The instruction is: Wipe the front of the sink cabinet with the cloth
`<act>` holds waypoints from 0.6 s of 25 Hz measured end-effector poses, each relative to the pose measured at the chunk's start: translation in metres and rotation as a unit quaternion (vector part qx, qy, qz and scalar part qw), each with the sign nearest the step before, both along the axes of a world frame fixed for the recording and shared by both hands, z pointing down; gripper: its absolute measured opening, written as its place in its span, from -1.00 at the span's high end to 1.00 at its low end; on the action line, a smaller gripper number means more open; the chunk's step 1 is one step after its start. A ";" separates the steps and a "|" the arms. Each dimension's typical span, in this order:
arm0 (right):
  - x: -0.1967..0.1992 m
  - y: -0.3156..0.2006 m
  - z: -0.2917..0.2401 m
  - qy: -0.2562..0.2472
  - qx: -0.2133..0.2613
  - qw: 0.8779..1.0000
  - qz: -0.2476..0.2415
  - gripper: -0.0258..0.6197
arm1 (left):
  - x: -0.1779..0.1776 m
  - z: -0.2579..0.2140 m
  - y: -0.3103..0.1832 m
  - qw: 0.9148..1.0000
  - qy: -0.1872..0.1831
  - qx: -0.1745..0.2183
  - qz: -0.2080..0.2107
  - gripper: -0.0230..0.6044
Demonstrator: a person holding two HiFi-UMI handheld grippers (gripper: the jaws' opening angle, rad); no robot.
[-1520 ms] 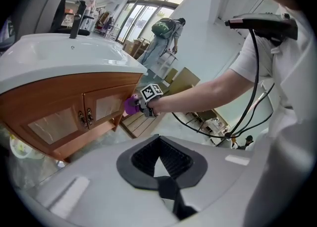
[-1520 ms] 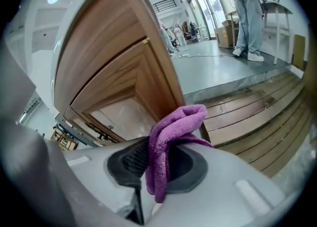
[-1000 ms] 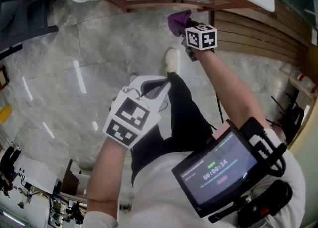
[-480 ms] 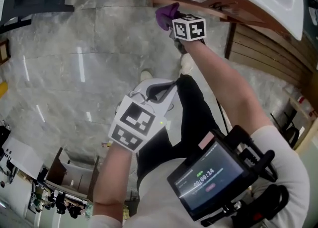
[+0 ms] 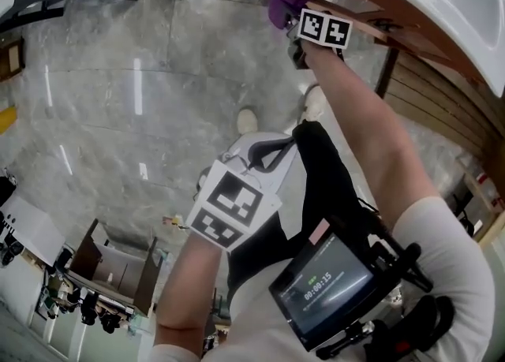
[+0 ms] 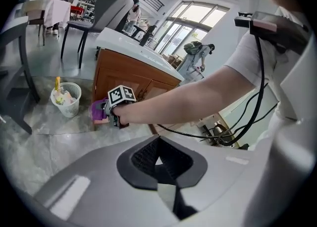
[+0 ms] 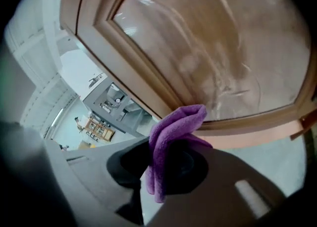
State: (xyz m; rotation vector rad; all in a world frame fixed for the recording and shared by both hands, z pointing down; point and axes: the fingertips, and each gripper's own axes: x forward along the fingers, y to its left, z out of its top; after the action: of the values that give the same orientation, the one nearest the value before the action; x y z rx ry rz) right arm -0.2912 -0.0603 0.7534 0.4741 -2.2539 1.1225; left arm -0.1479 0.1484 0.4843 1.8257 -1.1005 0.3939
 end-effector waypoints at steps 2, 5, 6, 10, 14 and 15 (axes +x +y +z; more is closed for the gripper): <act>0.005 -0.008 0.005 -0.001 -0.006 1.000 0.021 0.70 | -0.001 0.004 0.000 1.000 0.001 -0.003 0.000 0.91; 0.018 -0.022 0.010 0.003 -0.003 0.999 0.035 0.70 | 0.002 0.007 -0.006 1.000 0.003 -0.003 0.008 0.91; 0.022 -0.026 0.010 0.004 -0.003 0.999 0.038 0.70 | 0.004 0.007 -0.008 1.000 0.004 -0.002 0.012 0.91; 0.045 -0.044 0.013 0.009 -0.001 0.999 0.053 0.70 | 0.012 0.008 -0.020 1.000 0.004 0.000 0.027 0.91; 0.080 -0.064 0.016 0.012 -0.004 0.996 0.086 0.70 | 0.024 0.009 -0.035 0.999 0.002 0.001 0.048 0.91; 0.088 -0.068 0.017 0.013 -0.004 0.995 0.094 0.70 | 0.029 0.009 -0.038 0.999 0.002 0.001 0.054 0.91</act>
State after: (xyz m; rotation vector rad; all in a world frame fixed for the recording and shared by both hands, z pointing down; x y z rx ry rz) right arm -0.2032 -0.1280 0.7703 0.7065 -2.2170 1.2096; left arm -0.1193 0.1102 0.4929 1.8925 -1.0026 0.4529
